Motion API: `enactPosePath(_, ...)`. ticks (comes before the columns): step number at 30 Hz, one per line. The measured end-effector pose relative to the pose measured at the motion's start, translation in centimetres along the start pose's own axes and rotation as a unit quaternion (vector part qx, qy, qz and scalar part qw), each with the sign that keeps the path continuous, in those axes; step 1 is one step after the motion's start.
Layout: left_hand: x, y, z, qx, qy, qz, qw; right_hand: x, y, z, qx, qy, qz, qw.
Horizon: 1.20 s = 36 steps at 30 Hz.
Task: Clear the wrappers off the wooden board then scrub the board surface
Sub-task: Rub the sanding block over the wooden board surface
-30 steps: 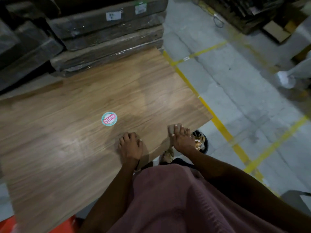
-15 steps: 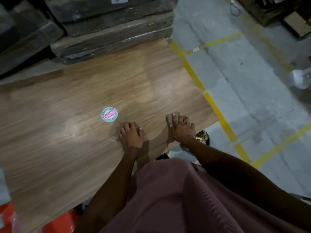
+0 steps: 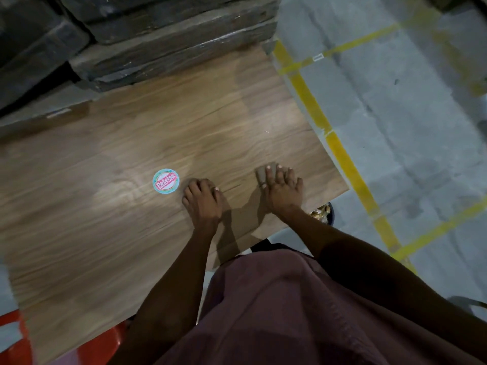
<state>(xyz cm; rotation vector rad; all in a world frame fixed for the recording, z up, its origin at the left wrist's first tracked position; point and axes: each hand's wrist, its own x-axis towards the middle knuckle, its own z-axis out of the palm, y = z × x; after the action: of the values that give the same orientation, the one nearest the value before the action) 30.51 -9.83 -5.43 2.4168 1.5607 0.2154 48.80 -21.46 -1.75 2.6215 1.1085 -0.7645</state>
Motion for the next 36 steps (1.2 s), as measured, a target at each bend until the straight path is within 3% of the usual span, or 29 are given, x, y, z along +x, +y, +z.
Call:
enactPosePath(4,1.0,0.3,0.0,-0.008,0.001,-0.010,1.000,1.3,0.2,-0.9,0.040,0.001,0.025,0.999)
enactPosePath(11,2.9,1.6,0.4,0.012,0.011,-0.025,1.000,1.1,-2.1,-0.6,0.000,0.001,-0.092,0.996)
enactPosePath(18,5.2,1.2,0.2,0.011,0.000,-0.024,1.000,5.5,0.0,-3.0,0.018,-0.002,-0.013,1.000)
enactPosePath(26,7.5,2.2,0.9,0.006,0.002,-0.049,0.999,5.4,-3.2,-2.4,0.015,0.015,-0.146,0.989)
enactPosePath(31,9.9,1.7,0.9,-0.007,0.030,-0.047,0.998,8.8,-0.9,-4.2,0.062,0.035,-0.063,0.996)
enactPosePath(36,12.1,1.3,1.0,-0.024,0.051,-0.091,0.994,9.2,-2.0,-4.3,0.043,0.047,-0.129,0.990)
